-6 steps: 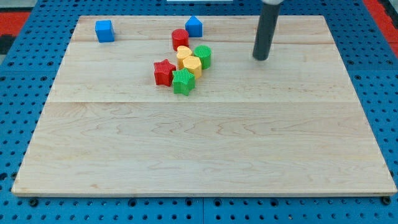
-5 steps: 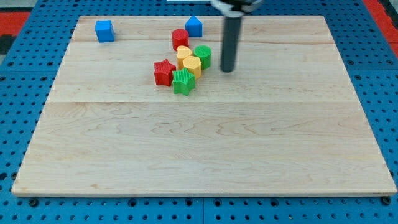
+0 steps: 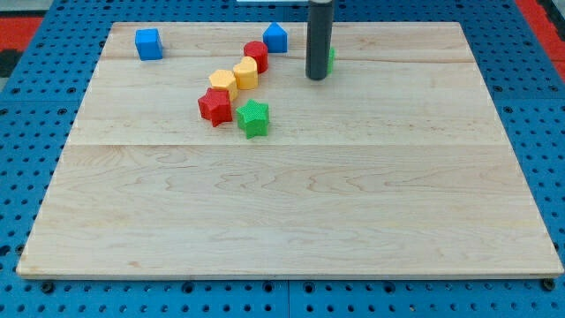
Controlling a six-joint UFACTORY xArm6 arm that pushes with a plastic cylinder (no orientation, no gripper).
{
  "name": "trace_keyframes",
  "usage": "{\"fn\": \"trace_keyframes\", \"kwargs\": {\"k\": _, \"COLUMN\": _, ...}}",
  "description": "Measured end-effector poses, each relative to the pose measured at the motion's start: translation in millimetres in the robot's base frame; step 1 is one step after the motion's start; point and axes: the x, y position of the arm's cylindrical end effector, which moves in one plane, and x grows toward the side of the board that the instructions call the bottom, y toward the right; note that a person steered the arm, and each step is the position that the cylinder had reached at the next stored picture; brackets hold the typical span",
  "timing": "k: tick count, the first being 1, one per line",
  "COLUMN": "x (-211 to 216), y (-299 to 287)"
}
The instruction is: Place the green circle parallel to the blue triangle
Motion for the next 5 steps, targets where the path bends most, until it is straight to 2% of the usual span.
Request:
{"fn": "trace_keyframes", "kwargs": {"k": 1, "x": -8.0, "y": -27.5}}
{"fn": "trace_keyframes", "kwargs": {"k": 3, "x": -30.9, "y": 59.5}}
{"fn": "trace_keyframes", "kwargs": {"k": 4, "x": -30.9, "y": 60.0}}
{"fn": "trace_keyframes", "kwargs": {"k": 5, "x": -35.6, "y": 19.7}}
